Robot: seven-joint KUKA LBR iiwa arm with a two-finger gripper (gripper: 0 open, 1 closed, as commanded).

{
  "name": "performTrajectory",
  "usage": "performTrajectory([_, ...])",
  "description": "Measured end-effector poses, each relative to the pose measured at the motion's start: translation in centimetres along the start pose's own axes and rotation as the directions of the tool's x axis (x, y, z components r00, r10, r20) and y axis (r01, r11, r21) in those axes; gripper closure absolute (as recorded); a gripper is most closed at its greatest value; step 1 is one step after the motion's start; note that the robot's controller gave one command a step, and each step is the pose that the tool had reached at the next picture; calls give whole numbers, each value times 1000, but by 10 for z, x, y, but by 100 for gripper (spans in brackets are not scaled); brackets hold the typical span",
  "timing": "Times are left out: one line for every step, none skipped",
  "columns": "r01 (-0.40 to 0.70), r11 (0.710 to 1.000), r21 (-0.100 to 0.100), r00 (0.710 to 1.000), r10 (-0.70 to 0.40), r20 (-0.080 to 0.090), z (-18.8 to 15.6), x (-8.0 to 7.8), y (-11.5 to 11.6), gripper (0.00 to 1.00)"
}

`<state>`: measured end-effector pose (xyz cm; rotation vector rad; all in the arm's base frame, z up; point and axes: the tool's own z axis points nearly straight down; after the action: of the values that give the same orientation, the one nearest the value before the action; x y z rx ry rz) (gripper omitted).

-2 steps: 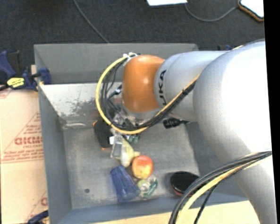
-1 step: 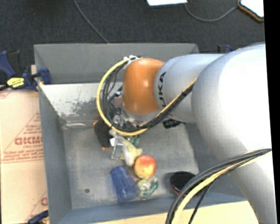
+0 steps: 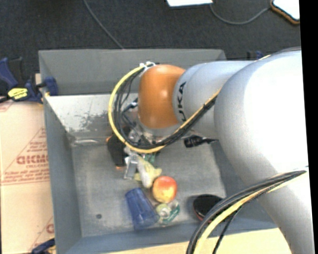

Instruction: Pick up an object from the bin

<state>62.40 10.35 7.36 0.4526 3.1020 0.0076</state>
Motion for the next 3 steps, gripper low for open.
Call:
performTrajectory([-498,867,-7,867,498,4,2,-14,-12,0])
performTrajectory([-676,737,-7,737,676,6,1,-25,-11,100])
performTrajectory([-676,737,-7,737,676,7,-2,-25,-12,100])
